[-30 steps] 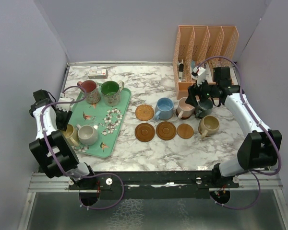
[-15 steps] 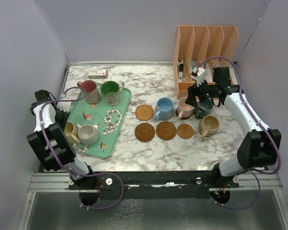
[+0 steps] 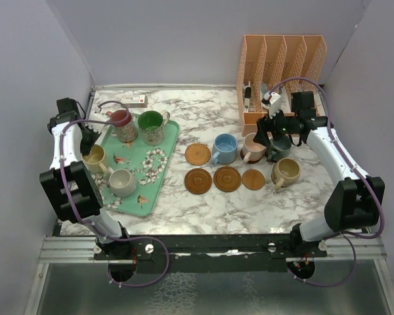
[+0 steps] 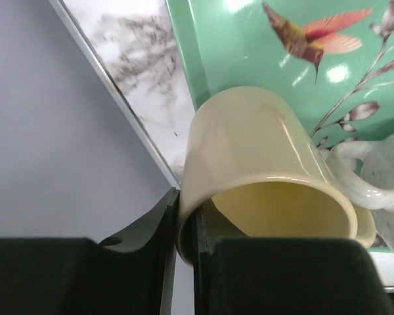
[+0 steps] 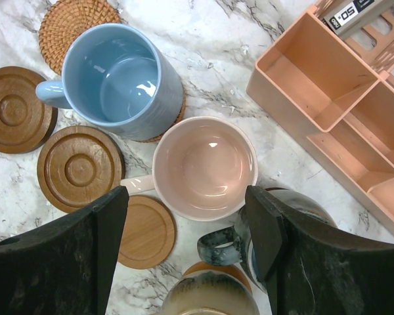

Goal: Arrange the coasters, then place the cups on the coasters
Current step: Pick up the cup from the tray, then place the cup on the coaster.

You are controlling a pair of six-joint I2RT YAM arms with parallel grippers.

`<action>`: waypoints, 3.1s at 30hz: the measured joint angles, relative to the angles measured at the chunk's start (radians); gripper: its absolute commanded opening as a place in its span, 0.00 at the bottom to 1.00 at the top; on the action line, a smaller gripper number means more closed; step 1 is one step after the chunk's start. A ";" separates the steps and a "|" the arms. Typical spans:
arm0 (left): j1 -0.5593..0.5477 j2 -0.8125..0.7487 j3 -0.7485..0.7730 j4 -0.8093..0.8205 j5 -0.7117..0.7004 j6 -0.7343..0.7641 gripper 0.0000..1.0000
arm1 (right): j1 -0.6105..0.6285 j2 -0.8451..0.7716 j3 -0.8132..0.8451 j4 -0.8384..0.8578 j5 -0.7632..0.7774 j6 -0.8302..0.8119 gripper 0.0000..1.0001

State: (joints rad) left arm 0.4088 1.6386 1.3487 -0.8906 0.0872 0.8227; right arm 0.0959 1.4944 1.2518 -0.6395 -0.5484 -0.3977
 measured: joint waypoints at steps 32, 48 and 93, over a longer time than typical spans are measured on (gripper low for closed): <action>-0.853 -0.129 0.182 -0.076 0.131 0.058 0.00 | 0.000 0.002 -0.012 0.005 0.004 0.035 0.72; -1.260 0.197 0.506 -0.085 0.145 0.043 0.00 | -0.121 0.002 -0.021 0.050 0.016 0.141 0.72; -1.451 0.720 0.969 -0.144 0.152 0.209 0.00 | -0.209 0.002 -0.043 0.065 0.014 0.156 0.71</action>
State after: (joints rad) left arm -1.0424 2.3589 2.3180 -1.0348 0.2390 1.0317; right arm -0.1131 1.4960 1.2083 -0.5743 -0.5339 -0.2417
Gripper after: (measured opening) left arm 0.140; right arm 0.710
